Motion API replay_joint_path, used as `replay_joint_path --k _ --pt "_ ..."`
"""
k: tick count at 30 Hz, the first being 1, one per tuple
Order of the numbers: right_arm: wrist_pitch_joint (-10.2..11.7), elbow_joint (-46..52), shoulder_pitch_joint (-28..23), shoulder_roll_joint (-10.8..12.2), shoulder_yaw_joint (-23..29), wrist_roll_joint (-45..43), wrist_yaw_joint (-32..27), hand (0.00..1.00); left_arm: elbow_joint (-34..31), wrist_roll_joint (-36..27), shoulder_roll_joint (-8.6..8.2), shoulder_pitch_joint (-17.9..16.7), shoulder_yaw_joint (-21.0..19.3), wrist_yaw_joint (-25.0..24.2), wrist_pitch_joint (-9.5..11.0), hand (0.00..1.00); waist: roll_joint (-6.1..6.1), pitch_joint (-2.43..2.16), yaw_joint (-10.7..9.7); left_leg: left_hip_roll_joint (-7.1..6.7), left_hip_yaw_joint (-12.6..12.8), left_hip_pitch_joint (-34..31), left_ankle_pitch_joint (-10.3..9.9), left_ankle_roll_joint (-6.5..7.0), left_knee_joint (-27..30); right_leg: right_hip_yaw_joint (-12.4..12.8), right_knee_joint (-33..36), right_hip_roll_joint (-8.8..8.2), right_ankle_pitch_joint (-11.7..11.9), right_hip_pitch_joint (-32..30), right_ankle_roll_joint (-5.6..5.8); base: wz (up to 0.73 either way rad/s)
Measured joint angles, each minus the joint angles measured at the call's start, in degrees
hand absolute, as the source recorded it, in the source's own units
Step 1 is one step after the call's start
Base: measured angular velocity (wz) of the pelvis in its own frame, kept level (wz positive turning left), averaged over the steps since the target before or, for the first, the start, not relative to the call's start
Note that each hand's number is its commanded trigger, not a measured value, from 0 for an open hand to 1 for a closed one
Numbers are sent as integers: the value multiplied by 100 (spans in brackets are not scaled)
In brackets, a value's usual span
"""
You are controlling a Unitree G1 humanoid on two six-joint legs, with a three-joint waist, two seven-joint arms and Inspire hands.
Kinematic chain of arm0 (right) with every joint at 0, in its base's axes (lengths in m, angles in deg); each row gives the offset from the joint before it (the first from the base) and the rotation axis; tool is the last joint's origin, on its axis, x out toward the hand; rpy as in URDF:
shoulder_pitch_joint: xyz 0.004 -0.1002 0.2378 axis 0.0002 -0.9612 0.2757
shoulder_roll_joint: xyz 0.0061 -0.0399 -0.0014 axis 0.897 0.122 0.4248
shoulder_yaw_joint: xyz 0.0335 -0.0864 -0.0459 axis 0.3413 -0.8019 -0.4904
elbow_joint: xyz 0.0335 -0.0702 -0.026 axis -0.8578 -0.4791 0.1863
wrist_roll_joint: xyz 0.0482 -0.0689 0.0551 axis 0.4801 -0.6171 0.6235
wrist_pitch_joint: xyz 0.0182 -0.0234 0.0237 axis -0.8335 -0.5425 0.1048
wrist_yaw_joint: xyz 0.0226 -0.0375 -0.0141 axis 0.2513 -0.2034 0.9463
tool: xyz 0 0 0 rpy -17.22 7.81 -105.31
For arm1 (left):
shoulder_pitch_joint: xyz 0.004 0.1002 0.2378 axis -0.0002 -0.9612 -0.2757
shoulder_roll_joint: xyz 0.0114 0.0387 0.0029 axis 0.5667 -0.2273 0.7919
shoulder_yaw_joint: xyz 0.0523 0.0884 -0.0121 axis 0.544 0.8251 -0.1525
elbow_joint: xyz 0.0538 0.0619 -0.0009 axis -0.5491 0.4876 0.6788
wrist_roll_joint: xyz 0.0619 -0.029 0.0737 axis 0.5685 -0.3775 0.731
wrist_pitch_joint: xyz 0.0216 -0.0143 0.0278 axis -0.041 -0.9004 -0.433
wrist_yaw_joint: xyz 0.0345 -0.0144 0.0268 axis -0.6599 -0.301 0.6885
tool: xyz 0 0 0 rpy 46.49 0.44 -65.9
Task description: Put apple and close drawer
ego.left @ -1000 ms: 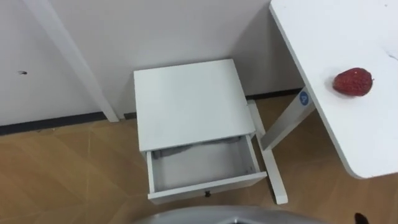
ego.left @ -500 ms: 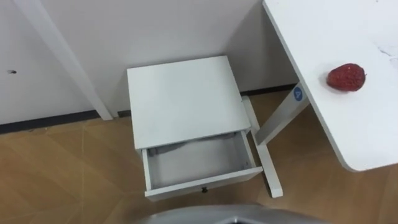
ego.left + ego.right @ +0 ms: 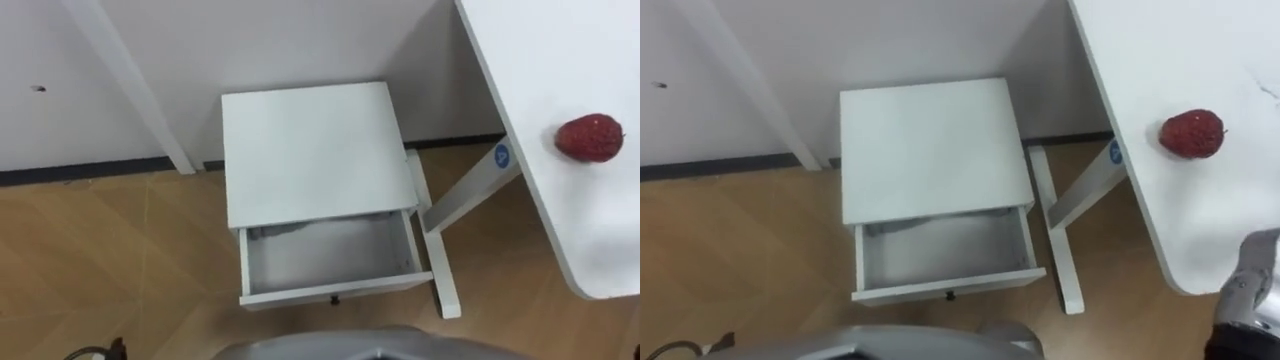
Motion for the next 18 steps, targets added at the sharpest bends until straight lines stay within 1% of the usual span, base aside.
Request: replay_joint_path --k 2,5,6,9,12,15,18 --pt "-18 14 4 -21 -194 -131 193 0 -4 3 0 -1 70 1 0 0 -1 1 39 2 -2 -1 0 0 -11 -5 -6 2 0 -1 0 0" --pt "-115 30 8 -55 -421 -491 534 0 -15 7 -3 -5 68 -5 2 0 -13 5 100 8 2 5 0 -1 -20 -5 -7 6 0 2 0 -1" --pt "-117 41 9 -95 -529 -502 606 0 -19 5 -3 -5 66 -6 2 0 -20 10 154 8 17 30 1 -1 -30 6 -7 7 0 11 0 -5" --pt "-117 53 15 -165 -724 -622 874 0 -53 1 -3 4 68 -18 18 0 -54 14 188 8 21 61 1 -1 -41 2 -6 5 0 35 0 -1" --pt "-116 65 21 -168 -819 -865 1133 0 -73 18 -3 -3 65 -92 23 0 -70 17 219 8 18 83 0 -1 -50 -6 -7 5 0 54 0 0" --pt "-117 54 20 -182 -916 -955 1251 0 -181 8 0 -50 92 -111 23 0 -69 23 228 8 2 106 0 -1 -52 -14 -13 5 0 85 0 1" --pt "-189 -5 0 -206 -1251 -958 1622 0 -217 -1 8 -57 241 -123 23 0 -76 26 191 4 -27 115 0 -2 -51 -25 -55 5 0 127 0 0"
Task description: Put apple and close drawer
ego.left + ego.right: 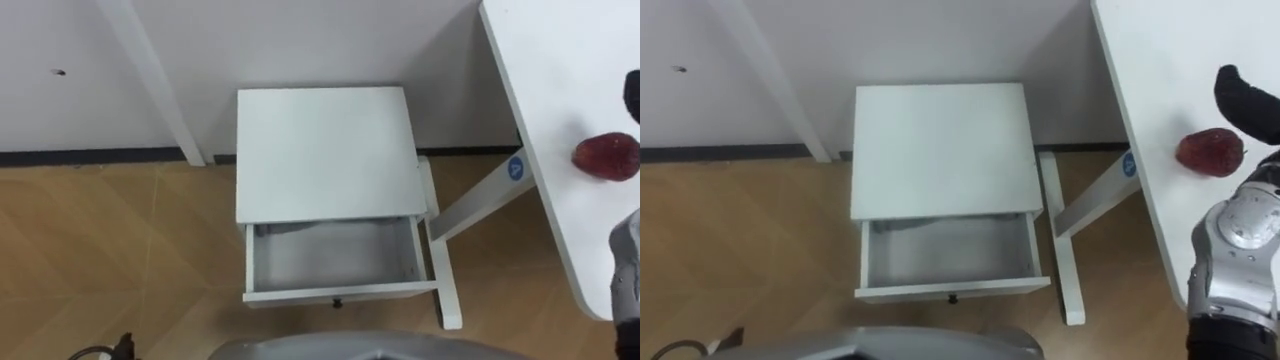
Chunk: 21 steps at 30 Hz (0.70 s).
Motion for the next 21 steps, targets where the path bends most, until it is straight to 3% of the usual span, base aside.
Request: replay_joint_path --k 4,21 --pt "-169 -128 -2 -1 -63 -15 349 0 -31 4 1 -17 5 -42 0 0 -10 -1 2 -3 -12 -26 -1 -1 7 -20 -18 -1 2 -6 -2 0" --pt "-179 -701 0 -37 -54 -617 627 0 -199 -5 12 -63 -4 -107 0 0 -2 -41 -9 -1 -16 -15 0 -1 38 -26 -27 -6 3 22 -4 0"
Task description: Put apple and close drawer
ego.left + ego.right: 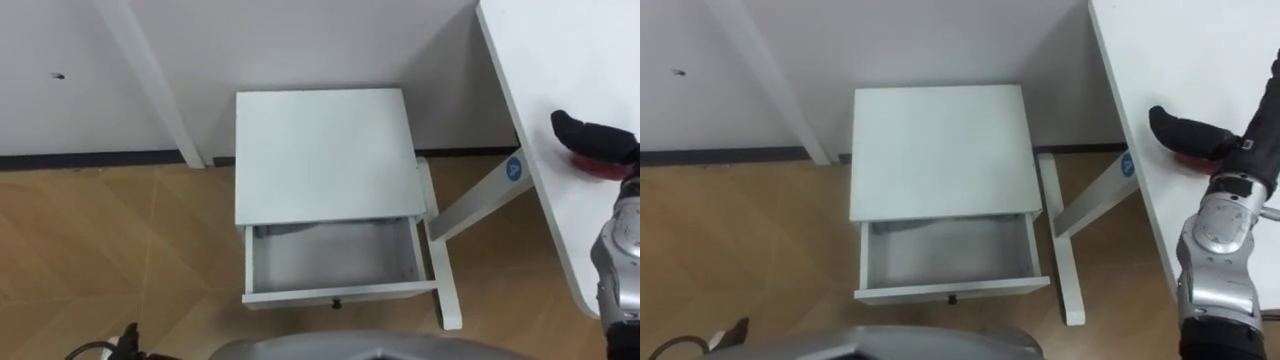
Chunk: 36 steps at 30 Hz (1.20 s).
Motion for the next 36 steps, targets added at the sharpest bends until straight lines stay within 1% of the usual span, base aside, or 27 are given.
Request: replay_joint_path --k 7,9,15,20,21,22,23,24,30,36 --pt "-26 -442 -31 -2 0 -9 89 0 141 4 0 -133 4 2 -23 0 -4 0 -5 2 -15 -2 0 0 -7 -11 3 0 2 3 -2 0" --pt "-78 -506 -35 -1 -1 -9 176 0 152 4 0 -140 5 0 -25 0 -4 2 -7 0 -15 -4 0 0 -9 -11 2 -1 2 2 -2 0" --pt "-76 -722 -43 -1 -3 -52 291 0 152 4 4 -140 5 0 -25 0 -6 5 -3 2 -10 14 0 0 -6 -30 -4 -1 2 35 -2 1" --pt "-84 -757 -106 0 -2 -49 422 0 153 6 4 -146 -32 -12 -20 0 27 20 6 6 0 63 -1 -1 -26 -36 -1 -1 1 76 -2 0" --pt "-84 -757 -106 0 -1 -50 429 10 153 7 4 -146 -59 -30 -15 0 26 20 4 7 -1 62 -2 -2 -24 -36 0 0 1 77 -2 0" --pt "-84 -757 -106 0 -1 -51 429 52 154 7 4 -146 -64 -34 -14 0 25 19 4 7 -1 62 -2 -2 -23 -36 0 1 1 77 -2 0" --pt "-83 -757 -106 0 -1 -51 429 72 156 8 4 -147 -64 -38 -14 0 23 18 7 6 -2 62 -2 -2 -22 -39 1 0 1 78 -2 0" --pt "-83 -757 -106 0 -2 -52 429 100 156 11 4 -152 -64 -43 -14 0 20 18 12 4 -4 62 -2 -2 -20 -40 2 -1 1 79 -2 0" --pt "-62 -758 -107 1 -1 -53 429 100 157 11 4 -175 -64 -46 -10 0 1 16 12 4 -7 64 -2 -2 -15 -46 3 -1 1 84 -2 0" --pt "-61 -839 -108 1 -13 -71 440 100 158 4 8 -182 -60 -50 -6 0 -43 19 15 2 -12 65 -2 -2 -14 -47 2 -1 1 90 -2 0"
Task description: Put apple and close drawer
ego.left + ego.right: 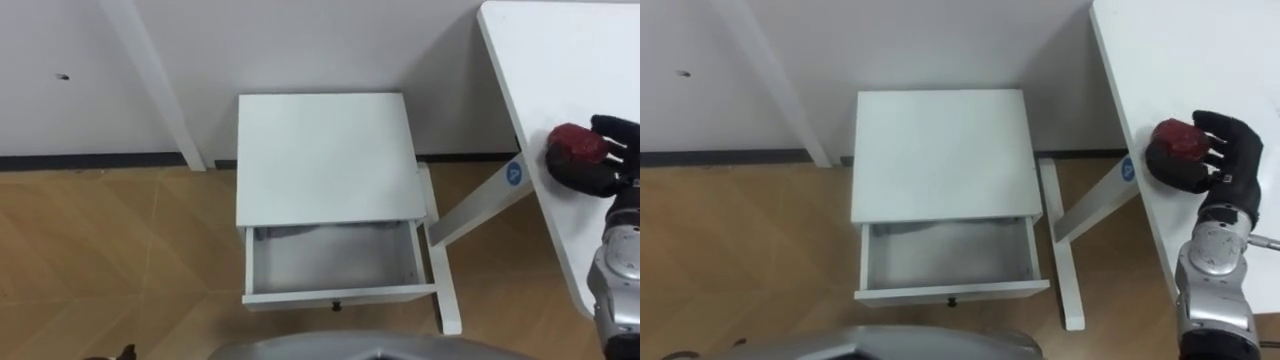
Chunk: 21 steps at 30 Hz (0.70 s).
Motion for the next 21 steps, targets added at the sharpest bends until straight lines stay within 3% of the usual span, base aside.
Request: replay_joint_path --k 9,13,21 --pt "34 -39 1 -2 -106 -33 -50 100 0 1 3 11 64 1 0 0 -24 -1 5 0 -17 -1 -1 -1 7 -14 0 0 0 8 0 0" --pt "67 88 -11 15 -228 -564 -34 100 11 2 -10 53 67 16 3 0 -13 -6 22 -1 -9 0 -1 0 6 5 1 2 0 2 0 -1" --pt "65 794 -20 25 -1086 -1574 273 100 196 46 -8 341 234 32 3 0 5 -5 317 -1 -37 -32 -1 0 8 -3 -5 1 1 -28 0 1"
